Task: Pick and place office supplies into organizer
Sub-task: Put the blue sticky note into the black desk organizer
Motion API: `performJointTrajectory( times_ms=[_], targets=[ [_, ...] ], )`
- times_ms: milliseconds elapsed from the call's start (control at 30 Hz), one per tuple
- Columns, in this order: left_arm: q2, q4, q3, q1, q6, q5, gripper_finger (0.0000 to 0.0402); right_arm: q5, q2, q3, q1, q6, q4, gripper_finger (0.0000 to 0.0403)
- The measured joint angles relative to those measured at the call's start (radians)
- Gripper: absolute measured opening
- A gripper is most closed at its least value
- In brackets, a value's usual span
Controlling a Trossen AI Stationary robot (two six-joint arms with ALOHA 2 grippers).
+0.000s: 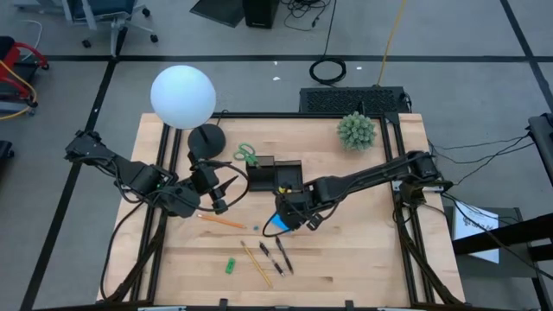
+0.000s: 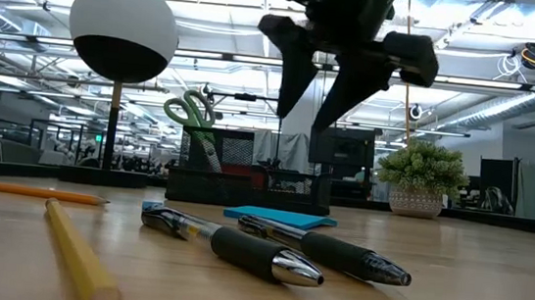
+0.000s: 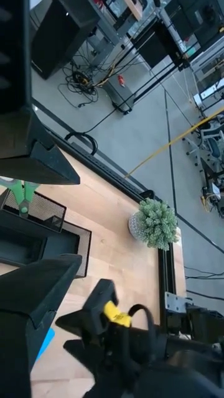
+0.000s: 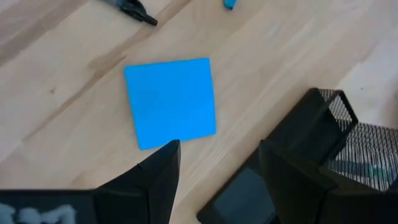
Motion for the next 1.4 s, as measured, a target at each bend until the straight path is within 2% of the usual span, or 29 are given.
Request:
performJointTrajectory(
  times_ms=[267, 400, 867, 1400],
  targets=[
    [0.000, 0.001, 0.000, 0.013, -0.001, -0.002, 0.0195, -0.007, 0.123, 0.130, -0.002, -0.010, -0.108, 0.0208],
    [0.000, 0.000, 0.000, 0.013, -0.001, 0.003, 0.0195, -0.114, 0.156, 0.175, -0.002, -0.007, -0.158, 0.0208],
    [0.000, 0.001, 0.000, 0.013, -0.001, 0.006, 0.0195, -0.219, 0.167, 0.177, -0.001, -0.055, -0.102, 0.0208],
    [0.000, 0.001, 0.000, 0.016, 0.000, 0.007, 0.0195, -0.207, 0.237, 0.176, -0.035, -0.132, -0.109, 0.0208]
  ],
)
